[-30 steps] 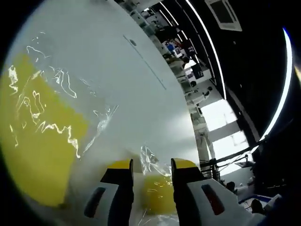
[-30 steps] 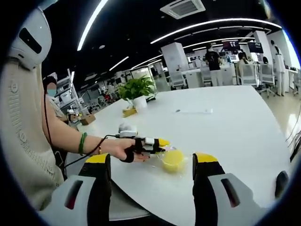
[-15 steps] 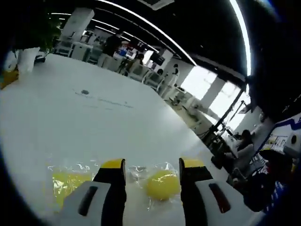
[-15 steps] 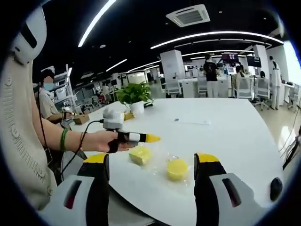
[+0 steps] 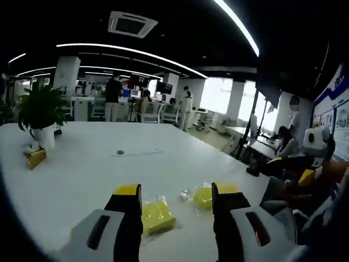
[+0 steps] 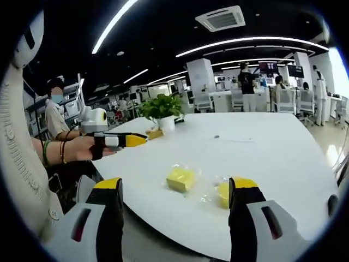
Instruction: Compare the silicone blocks by pressing each to a similar depth, holding the contact briefly, and releasing to observe deformation and rebound differences across the visible hardness samples.
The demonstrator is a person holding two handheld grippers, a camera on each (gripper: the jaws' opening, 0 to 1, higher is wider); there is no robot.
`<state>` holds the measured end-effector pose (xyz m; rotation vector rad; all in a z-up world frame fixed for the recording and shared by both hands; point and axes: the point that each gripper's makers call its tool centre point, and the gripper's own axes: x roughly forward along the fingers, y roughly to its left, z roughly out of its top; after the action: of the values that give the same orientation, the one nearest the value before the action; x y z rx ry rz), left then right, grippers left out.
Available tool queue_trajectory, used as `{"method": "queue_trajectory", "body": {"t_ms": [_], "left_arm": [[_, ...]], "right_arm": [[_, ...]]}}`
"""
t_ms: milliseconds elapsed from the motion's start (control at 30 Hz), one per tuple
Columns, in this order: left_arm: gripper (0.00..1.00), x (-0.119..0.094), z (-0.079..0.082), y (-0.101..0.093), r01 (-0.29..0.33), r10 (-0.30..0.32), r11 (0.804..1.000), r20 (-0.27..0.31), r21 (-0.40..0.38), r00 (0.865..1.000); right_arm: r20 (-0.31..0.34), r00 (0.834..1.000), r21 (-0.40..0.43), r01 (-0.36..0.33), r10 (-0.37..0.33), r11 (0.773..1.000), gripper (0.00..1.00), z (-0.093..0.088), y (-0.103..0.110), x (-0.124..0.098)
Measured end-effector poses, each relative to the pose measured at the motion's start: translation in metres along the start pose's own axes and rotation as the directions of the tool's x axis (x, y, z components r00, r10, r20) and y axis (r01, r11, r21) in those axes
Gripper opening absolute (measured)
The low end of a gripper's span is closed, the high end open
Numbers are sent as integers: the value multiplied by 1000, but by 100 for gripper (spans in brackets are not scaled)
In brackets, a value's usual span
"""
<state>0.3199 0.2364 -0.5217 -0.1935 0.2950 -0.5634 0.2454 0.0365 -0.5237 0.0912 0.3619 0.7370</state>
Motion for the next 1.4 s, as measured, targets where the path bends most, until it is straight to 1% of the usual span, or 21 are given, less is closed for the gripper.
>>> {"method": "queue_trajectory", "body": {"t_ms": [33,100,233,367,467,533,633,733,800,900,967,1033,1133,1167,1200,1233,1267,1300,1367,1400], "left_arm": [[58,-7,0,3,-7,7,1000,1,0,1000],[60,-23,-1,9,-19,19,1000,2,20,1000],[64,-47,-8,20,-24,24,1000,-6,8,1000],[69,-62,-14,30,-35,35,999,-20,21,999],[73,-70,-15,32,-34,34,999,-19,-3,999],[80,-72,-16,32,-26,26,1000,-16,-4,1000],[87,-73,-21,26,-8,8,1000,-29,-11,1000],[86,-73,-30,17,16,-16,1000,-53,-4,998],[86,-74,-34,15,12,-12,1000,-65,7,998],[86,-75,-40,10,13,-11,1000,-80,18,997],[86,-77,-41,8,14,-12,1000,-75,17,997],[86,-77,-44,9,2,-2,1000,-86,-2,996],[85,-78,-51,13,-25,26,1000,-102,5,994],[85,-78,-54,15,-30,31,1000,-103,8,994],[85,-78,-57,17,-39,39,999,-112,5,993],[85,-79,-63,21,-55,56,998,-135,5,989],[85,-80,-66,22,-58,58,998,-145,2,988],[85,-81,-67,22,-57,56,998,-141,-1,988],[86,-84,-66,26,-76,73,997,-139,-14,988],[88,-85,-61,27,-84,81,996,-114,-18,990]], "right_arm": [[1,1000,1,-4,4,1000,75,0,2,1],[3,1000,-2,-14,14,1000,74,2,8,4],[0,1000,-12,-25,25,1000,77,-1,16,11],[12,999,4,-32,32,999,81,-2,22,14],[1,1000,17,-19,19,1000,83,-9,22,15],[-3,1000,56,9,-9,998,83,-15,19,16],[20,1000,82,9,-11,997,84,-18,19,17],[54,998,85,12,-17,996,85,-14,17,14],[65,998,94,17,-24,995,85,-13,14,11],[54,998,111,14,-20,994,88,-15,9,9],[40,999,108,3,-8,994,88,-19,9,9],[28,1000,107,-6,3,994,87,-22,11,10],[20,1000,96,-11,9,995,85,-29,11,11],[2,1000,94,-4,4,996,85,-35,10,12],[-16,1000,91,2,-1,996,84,-41,8,12],[-27,1000,77,11,-9,997,83,-45,5,12],[-31,999,73,11,-9,997,83,-46,5,12],[-30,1000,77,5,-3,997,83,-46,4,10],[-22,1000,87,9,-7,996,84,-43,-1,7],[-17,1000,91,15,-14,996,84,-40,-4,5]]}}
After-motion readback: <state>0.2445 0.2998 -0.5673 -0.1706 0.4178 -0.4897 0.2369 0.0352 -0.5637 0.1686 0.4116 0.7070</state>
